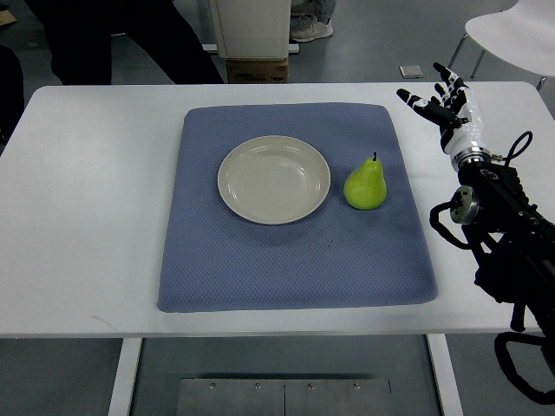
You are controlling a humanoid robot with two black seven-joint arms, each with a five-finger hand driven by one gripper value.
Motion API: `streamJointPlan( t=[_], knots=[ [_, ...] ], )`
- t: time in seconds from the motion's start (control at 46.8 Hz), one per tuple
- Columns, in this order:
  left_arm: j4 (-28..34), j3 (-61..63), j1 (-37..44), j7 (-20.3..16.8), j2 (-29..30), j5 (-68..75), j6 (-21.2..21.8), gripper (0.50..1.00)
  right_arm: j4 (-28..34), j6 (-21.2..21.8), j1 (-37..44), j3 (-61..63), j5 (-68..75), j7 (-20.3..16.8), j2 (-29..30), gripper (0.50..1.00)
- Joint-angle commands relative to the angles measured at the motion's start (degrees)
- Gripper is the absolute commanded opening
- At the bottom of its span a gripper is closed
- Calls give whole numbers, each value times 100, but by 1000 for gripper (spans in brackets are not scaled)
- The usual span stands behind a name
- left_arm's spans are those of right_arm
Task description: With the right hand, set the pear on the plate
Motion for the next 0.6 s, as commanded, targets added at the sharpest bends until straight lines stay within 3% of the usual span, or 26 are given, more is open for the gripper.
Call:
streamJointPlan(
  t=[0.0,0.32,0.577],
  knots=[
    [-1,0,0,-5,0,0,-1,1000,0,8,-13,-5,0,-1,0,1000],
    [-1,0,0,-5,0,0,-1,1000,9,123,31,-93,18,-80,0,1000],
    [-1,0,0,4,0,0,-1,1000,9,553,215,-102,123,-308,0,1000]
  ],
)
